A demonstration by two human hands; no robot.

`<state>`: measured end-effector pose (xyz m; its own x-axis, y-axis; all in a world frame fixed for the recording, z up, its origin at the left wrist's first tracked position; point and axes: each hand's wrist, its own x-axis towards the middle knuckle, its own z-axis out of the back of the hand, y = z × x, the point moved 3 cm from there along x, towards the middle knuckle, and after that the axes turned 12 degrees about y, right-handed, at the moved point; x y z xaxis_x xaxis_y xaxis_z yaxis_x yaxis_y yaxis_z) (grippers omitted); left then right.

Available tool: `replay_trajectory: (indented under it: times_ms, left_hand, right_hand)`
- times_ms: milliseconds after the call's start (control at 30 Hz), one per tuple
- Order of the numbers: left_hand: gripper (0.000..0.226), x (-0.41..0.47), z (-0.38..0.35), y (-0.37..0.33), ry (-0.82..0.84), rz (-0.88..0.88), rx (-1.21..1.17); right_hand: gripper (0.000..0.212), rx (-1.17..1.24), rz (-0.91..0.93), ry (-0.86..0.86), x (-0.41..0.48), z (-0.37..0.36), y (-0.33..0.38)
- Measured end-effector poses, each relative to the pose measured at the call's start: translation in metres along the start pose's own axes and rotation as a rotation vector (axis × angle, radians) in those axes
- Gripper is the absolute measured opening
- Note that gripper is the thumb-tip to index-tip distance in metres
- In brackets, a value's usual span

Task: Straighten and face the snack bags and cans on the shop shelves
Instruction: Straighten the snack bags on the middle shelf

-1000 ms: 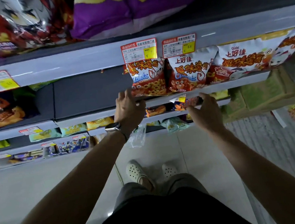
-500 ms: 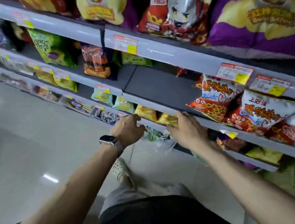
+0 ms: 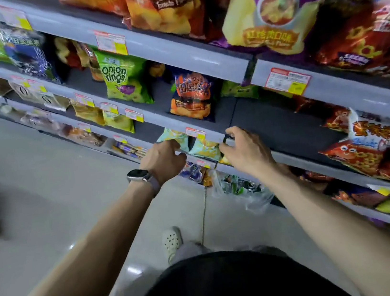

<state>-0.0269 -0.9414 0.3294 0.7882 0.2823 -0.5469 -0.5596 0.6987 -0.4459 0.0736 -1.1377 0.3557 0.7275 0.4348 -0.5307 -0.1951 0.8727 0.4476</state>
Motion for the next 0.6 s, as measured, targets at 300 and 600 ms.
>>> replay_trajectory:
  times_ms: [300, 600]
  left_hand:
    - [0.043, 0.053, 0.070, 0.050, 0.003, -0.017, -0.044]
    - [0.065, 0.085, 0.100, 0.079, -0.183, 0.160, -0.231]
  right_hand:
    - [0.062, 0.220, -0.165, -0.099, 0.045, -0.022, 0.050]
    - [0.092, 0.579, -0.172, -0.199, 0.092, -0.047, 0.074]
